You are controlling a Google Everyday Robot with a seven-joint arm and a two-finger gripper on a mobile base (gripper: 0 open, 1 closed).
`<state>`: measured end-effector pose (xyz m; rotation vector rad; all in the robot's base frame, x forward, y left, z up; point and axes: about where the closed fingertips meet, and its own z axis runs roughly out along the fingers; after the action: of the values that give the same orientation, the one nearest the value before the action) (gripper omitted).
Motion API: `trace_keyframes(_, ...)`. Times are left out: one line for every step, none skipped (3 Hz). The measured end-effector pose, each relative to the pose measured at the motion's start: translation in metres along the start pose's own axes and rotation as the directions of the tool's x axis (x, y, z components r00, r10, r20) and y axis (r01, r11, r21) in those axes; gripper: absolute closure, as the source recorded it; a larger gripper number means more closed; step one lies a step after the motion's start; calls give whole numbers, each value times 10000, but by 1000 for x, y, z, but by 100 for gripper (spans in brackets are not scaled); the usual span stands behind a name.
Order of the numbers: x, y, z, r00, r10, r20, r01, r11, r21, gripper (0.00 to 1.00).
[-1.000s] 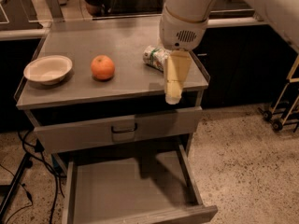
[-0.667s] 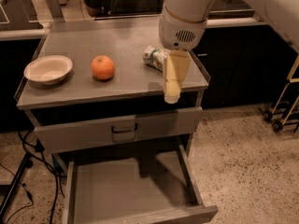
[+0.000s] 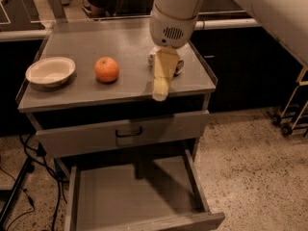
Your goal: Place orange into middle drawer
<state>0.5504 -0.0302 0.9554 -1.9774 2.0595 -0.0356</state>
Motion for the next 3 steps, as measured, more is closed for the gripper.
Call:
trace_keyframes(-15, -23, 8, 9982, 523, -295, -518, 9985, 188, 0)
trace_keyframes(-27, -43, 17, 9960, 872, -213, -868, 9960, 190, 0)
trace_keyframes(-30, -46, 18, 9962, 860, -95, -857, 9959, 290, 0)
